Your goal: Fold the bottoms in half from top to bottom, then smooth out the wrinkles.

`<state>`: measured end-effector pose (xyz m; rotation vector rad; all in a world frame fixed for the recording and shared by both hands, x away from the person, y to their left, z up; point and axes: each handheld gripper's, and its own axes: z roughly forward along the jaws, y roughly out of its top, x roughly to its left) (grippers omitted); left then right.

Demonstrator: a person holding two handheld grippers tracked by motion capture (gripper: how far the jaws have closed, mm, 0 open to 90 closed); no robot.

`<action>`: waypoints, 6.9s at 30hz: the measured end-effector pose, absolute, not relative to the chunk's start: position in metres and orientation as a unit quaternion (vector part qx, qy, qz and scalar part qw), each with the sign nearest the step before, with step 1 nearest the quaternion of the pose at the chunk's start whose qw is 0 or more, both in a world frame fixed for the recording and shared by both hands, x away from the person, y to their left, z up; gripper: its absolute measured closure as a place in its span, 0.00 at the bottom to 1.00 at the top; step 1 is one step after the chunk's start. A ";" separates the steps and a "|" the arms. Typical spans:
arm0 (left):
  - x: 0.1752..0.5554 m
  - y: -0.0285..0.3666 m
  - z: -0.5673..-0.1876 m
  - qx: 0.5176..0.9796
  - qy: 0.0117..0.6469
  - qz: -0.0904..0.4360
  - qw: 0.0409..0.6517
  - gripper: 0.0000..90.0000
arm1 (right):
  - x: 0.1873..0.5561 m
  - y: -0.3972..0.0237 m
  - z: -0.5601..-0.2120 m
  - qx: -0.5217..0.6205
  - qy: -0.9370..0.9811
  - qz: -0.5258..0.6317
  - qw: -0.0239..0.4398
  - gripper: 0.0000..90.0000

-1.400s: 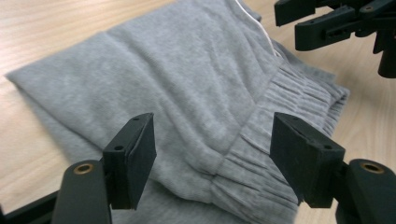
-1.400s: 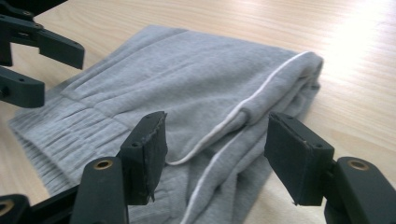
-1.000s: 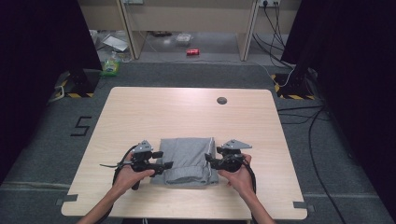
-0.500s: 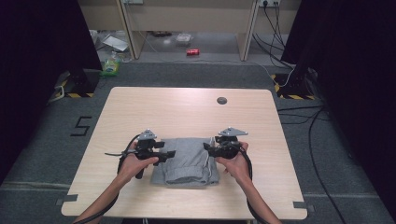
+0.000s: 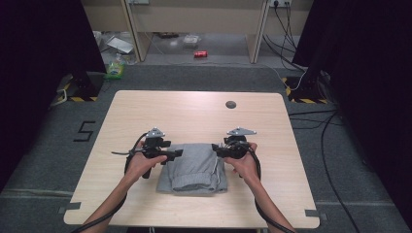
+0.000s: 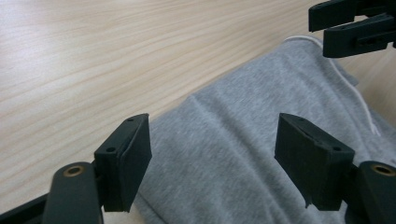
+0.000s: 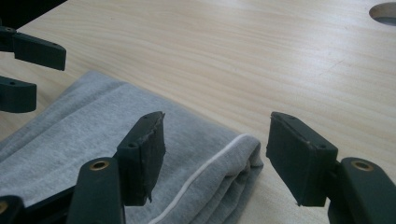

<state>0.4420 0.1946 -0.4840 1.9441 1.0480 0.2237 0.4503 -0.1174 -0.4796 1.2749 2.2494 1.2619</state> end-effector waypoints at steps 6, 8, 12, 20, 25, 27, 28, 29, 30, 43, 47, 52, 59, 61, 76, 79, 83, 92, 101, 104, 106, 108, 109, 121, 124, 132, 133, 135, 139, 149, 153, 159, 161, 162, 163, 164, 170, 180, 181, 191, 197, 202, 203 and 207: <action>0.447 0.197 -0.491 0.786 0.432 0.096 0.432 0.30 | 0.454 -0.121 -0.486 0.446 0.775 0.429 0.129 0.41; 0.449 0.197 -0.495 0.787 0.434 0.099 0.426 0.30 | 0.454 -0.122 -0.487 0.450 0.774 0.427 0.129 0.41; 0.450 0.197 -0.501 0.798 0.432 0.119 0.404 0.30 | 0.453 -0.125 -0.487 0.453 0.772 0.425 0.133 0.41; 0.451 0.195 -0.514 0.810 0.428 0.131 0.379 0.30 | 0.452 -0.121 -0.496 0.442 0.785 0.412 0.134 0.40; 0.449 0.194 -0.515 0.811 0.423 0.144 0.377 0.28 | 0.452 -0.121 -0.505 0.448 0.792 0.393 0.134 0.41; 0.448 0.195 -0.516 0.811 0.422 0.146 0.377 0.28 | 0.452 -0.122 -0.507 0.451 0.792 0.389 0.133 0.41; 0.448 0.195 -0.516 0.812 0.421 0.146 0.377 0.28 | 0.451 -0.123 -0.508 0.454 0.790 0.390 0.130 0.41; 0.448 0.196 -0.516 0.813 0.419 0.144 0.377 0.28 | 0.451 -0.123 -0.509 0.457 0.788 0.391 0.129 0.41; 0.449 0.197 -0.515 0.814 0.419 0.141 0.377 0.28 | 0.450 -0.123 -0.509 0.456 0.789 0.392 0.130 0.41; 0.450 0.200 -0.515 0.818 0.415 0.142 0.373 0.27 | 0.453 -0.125 -0.513 0.446 0.794 0.388 0.137 0.40; 0.455 0.198 -0.516 0.814 0.419 0.148 0.374 0.26 | 0.458 -0.125 -0.512 0.448 0.795 0.384 0.141 0.38; 0.472 0.192 -0.515 0.812 0.426 0.149 0.370 0.26 | 0.473 -0.127 -0.512 0.461 0.786 0.382 0.154 0.38; 0.498 0.185 -0.515 0.804 0.442 0.156 0.366 0.26 | 0.494 -0.132 -0.514 0.484 0.771 0.384 0.157 0.38; 0.504 0.183 -0.515 0.803 0.445 0.157 0.364 0.25 | 0.498 -0.133 -0.514 0.489 0.767 0.383 0.159 0.38; 0.523 0.180 -0.516 0.794 0.453 0.164 0.369 0.24 | 0.520 -0.133 -0.512 0.515 0.753 0.371 0.173 0.37; 0.524 0.180 -0.516 0.796 0.453 0.162 0.367 0.24 | 0.523 -0.131 -0.512 0.517 0.753 0.367 0.175 0.36; 0.526 0.181 -0.516 0.796 0.452 0.160 0.368 0.23 | 0.526 -0.131 -0.512 0.521 0.751 0.366 0.174 0.36; 0.521 0.200 -0.505 0.774 0.475 0.123 0.400 0.28 | 0.518 -0.137 -0.500 0.542 0.728 0.391 0.156 0.37; 0.498 0.215 -0.498 0.773 0.472 0.119 0.406 0.28 | 0.492 -0.138 -0.477 0.509 0.737 0.410 0.171 0.37; 0.491 0.216 -0.497 0.771 0.471 0.113 0.414 0.28 | 0.484 -0.139 -0.473 0.499 0.743 0.409 0.178 0.37; 0.486 0.217 -0.495 0.769 0.468 0.116 0.420 0.28 | 0.482 -0.139 -0.473 0.497 0.745 0.410 0.173 0.37; 0.481 0.217 -0.493 0.768 0.465 0.116 0.424 0.28 | 0.481 -0.140 -0.473 0.497 0.745 0.412 0.171 0.37; 0.479 0.216 -0.492 0.772 0.461 0.117 0.422 0.28 | 0.481 -0.140 -0.473 0.497 0.744 0.412 0.170 0.37; 0.452 0.219 -0.486 0.780 0.426 0.131 0.439 0.28 | 0.472 -0.132 -0.471 0.488 0.748 0.417 0.166 0.36; 0.447 0.220 -0.482 0.781 0.419 0.133 0.444 0.27 | 0.467 -0.130 -0.471 0.479 0.754 0.414 0.173 0.36; 0.437 0.217 -0.481 0.785 0.410 0.124 0.447 0.25 | 0.455 -0.133 -0.464 0.470 0.758 0.420 0.169 0.35; 0.436 0.217 -0.481 0.786 0.410 0.122 0.447 0.25 | 0.454 -0.133 -0.464 0.469 0.759 0.421 0.167 0.35; 0.432 0.217 -0.483 0.789 0.405 0.117 0.447 0.24 | 0.451 -0.132 -0.463 0.466 0.760 0.423 0.166 0.35; 0.429 0.220 -0.482 0.785 0.405 0.121 0.453 0.24 | 0.447 -0.131 -0.462 0.459 0.761 0.426 0.167 0.35; 0.419 0.224 -0.482 0.782 0.403 0.120 0.460 0.23 | 0.437 -0.128 -0.461 0.453 0.765 0.427 0.164 0.35; 0.413 0.226 -0.484 0.783 0.403 0.121 0.458 0.21 | 0.433 -0.129 -0.460 0.451 0.766 0.427 0.164 0.35; 0.406 0.230 -0.487 0.784 0.401 0.122 0.457 0.20 | 0.425 -0.131 -0.461 0.445 0.768 0.432 0.163 0.32; 0.404 0.232 -0.488 0.784 0.401 0.123 0.457 0.19 | 0.423 -0.132 -0.461 0.445 0.767 0.433 0.163 0.31; 0.403 0.233 -0.488 0.784 0.402 0.123 0.457 0.19 | 0.422 -0.133 -0.461 0.446 0.766 0.434 0.162 0.30; 0.402 0.234 -0.489 0.785 0.402 0.123 0.456 0.19 | 0.421 -0.133 -0.461 0.446 0.765 0.435 0.162 0.30; 0.400 0.235 -0.489 0.784 0.402 0.123 0.456 0.19 | 0.420 -0.134 -0.461 0.447 0.765 0.434 0.163 0.30; 0.390 0.239 -0.491 0.786 0.399 0.122 0.455 0.19 | 0.412 -0.136 -0.465 0.448 0.768 0.427 0.163 0.29; 0.380 0.235 -0.494 0.787 0.394 0.117 0.459 0.17 | 0.401 -0.137 -0.470 0.445 0.772 0.425 0.160 0.28; 0.380 0.234 -0.495 0.789 0.392 0.116 0.458 0.17 | 0.399 -0.137 -0.470 0.447 0.772 0.424 0.160 0.28; 0.369 0.220 -0.501 0.807 0.371 0.115 0.446 0.17 | 0.385 -0.143 -0.483 0.451 0.777 0.412 0.154 0.27; 0.363 0.218 -0.509 0.812 0.368 0.114 0.438 0.17 | 0.379 -0.146 -0.488 0.450 0.782 0.404 0.151 0.27; 0.359 0.220 -0.517 0.816 0.370 0.109 0.431 0.17 | 0.371 -0.148 -0.491 0.449 0.786 0.399 0.148 0.26; 0.357 0.221 -0.518 0.817 0.368 0.109 0.430 0.17 | 0.369 -0.148 -0.491 0.450 0.787 0.397 0.146 0.26; 0.350 0.225 -0.522 0.821 0.369 0.112 0.422 0.17 | 0.362 -0.151 -0.492 0.447 0.790 0.394 0.146 0.25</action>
